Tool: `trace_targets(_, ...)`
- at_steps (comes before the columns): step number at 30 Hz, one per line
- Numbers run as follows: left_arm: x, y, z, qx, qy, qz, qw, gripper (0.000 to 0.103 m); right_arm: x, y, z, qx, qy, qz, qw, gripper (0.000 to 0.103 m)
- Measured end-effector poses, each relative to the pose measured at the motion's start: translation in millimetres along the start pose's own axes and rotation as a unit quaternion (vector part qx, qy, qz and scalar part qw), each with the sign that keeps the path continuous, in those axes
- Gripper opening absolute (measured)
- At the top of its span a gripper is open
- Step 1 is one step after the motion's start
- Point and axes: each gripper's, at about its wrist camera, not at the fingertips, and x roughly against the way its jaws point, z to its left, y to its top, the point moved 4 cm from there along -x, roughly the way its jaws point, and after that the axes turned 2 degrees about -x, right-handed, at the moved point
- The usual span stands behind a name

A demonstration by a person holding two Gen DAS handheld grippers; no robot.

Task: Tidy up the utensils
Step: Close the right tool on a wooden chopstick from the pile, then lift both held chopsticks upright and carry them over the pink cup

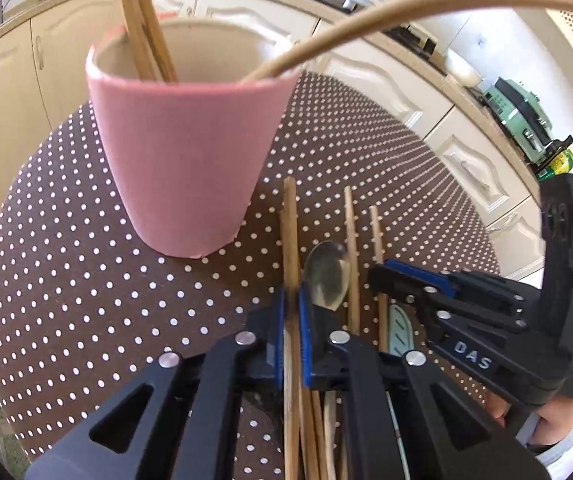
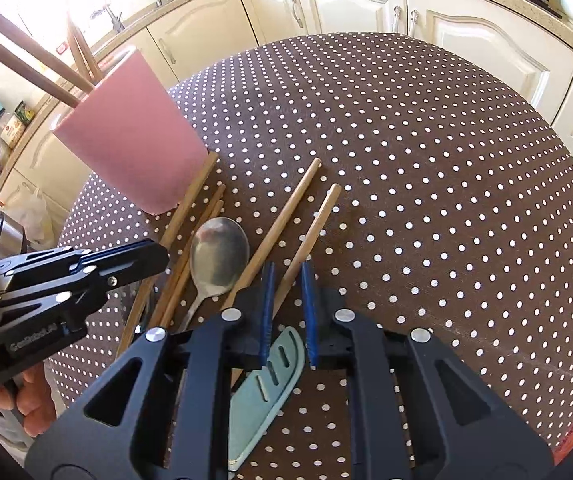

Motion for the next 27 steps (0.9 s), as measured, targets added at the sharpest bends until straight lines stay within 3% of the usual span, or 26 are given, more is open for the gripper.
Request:
trace_targets(9, 45.4, -9.2, -11.0, -0.013, -0.015, -0.062, 0.9979, 0.007, 33.2, 0.6, 13.3, -0.013, 0.037, -0.041, 0.998, 0.010)
trace_targets(15, 86.3, -20.4, -18.6, -0.021, -0.028, -0.122, 0.9920, 0.006, 66.7, -6.2, 23.9, -0.018, 0.076, -0.082, 0.994, 0.008)
trace_targets(21, 124.2, -31.0, -32.9, -0.051, -0.022, -0.198, 0.9786, 0.007, 109.4, -15.0, 41.1, -0.008, 0.098, -0.135, 0.986, 0.007)
trace_targets(27, 157.2, -41.5, -38.6, -0.068, -0.038, -0.273, 0.9589, 0.007, 153.5, -19.0, 61.1, 0.020, 0.108, -0.196, 0.975, 0.006)
